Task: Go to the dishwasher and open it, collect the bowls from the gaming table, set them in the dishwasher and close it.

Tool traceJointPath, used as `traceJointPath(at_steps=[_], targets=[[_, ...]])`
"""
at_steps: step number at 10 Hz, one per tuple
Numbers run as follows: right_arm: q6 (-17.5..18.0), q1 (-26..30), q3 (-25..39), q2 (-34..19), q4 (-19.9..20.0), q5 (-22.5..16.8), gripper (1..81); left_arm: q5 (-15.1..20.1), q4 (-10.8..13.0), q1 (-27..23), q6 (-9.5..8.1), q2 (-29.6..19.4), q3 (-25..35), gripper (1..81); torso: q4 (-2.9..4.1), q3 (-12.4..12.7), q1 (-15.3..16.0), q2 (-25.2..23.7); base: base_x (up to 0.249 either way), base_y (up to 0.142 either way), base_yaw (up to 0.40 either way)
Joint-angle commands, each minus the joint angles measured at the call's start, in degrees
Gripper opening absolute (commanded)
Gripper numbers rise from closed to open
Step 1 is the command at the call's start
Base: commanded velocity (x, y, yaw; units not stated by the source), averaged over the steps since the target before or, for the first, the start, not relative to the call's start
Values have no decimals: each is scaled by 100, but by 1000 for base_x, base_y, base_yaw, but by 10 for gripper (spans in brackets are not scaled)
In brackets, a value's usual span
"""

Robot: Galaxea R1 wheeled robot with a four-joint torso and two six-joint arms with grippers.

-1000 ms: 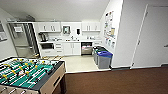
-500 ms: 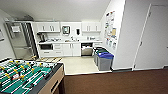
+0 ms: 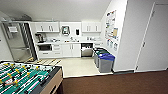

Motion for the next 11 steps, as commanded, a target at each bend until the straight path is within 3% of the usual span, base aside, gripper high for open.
traceJointPath(at_steps=[1, 11], targets=[[1, 229, 7, -38, -55, -266, 10, 138, -1, -261, 39, -88, -42, 10, 0, 0, 0, 0, 206, 0, 0], [-8, 247, -63, -21, -64, -266, 10, 182, 25, -287, 39, 35, -42, 10, 0, 0, 2, 2, 206, 0, 0]])
